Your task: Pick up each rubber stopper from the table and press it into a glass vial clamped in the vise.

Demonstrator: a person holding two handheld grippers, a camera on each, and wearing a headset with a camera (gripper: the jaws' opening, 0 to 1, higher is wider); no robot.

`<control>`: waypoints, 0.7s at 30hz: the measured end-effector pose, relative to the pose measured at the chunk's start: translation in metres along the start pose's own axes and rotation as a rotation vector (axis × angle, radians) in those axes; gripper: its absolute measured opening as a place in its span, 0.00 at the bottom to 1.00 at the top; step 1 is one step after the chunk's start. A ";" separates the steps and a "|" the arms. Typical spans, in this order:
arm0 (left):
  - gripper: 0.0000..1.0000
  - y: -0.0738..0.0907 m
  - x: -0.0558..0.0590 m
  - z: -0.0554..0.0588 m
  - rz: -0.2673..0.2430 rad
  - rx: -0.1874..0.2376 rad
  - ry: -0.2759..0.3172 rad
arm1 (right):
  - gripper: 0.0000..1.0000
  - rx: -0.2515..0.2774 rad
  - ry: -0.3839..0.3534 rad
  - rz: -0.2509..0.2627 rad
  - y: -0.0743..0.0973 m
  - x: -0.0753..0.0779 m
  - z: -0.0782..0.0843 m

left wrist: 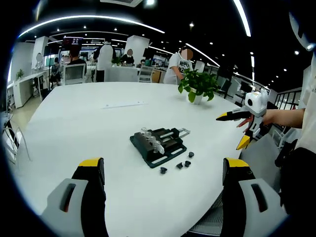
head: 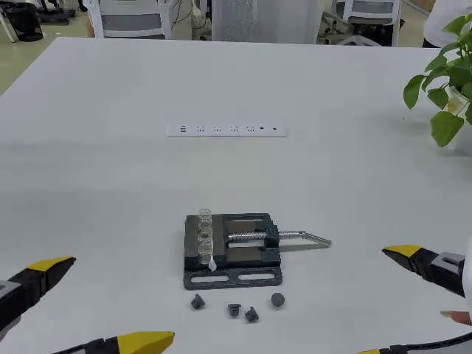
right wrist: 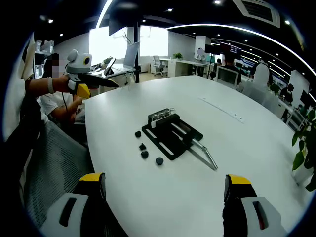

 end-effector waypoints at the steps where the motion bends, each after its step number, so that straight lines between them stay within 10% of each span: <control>1: 0.99 0.000 0.000 0.001 0.002 -0.002 0.003 | 0.99 -0.002 0.001 0.001 0.000 0.000 -0.001; 21: 0.99 -0.007 0.005 0.002 0.031 -0.010 0.021 | 0.99 0.014 -0.024 0.023 -0.002 0.002 0.001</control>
Point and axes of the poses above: the centre of the closed fingertips' face, and the gripper's own axes: y roughly backward along the fingers, x roughly to its right, z roughly out of its underside, the point moved 5 cm from there along y, roughly backward along the fingers, and after that the axes turned 14 degrees about x, right-handed, at the moved point
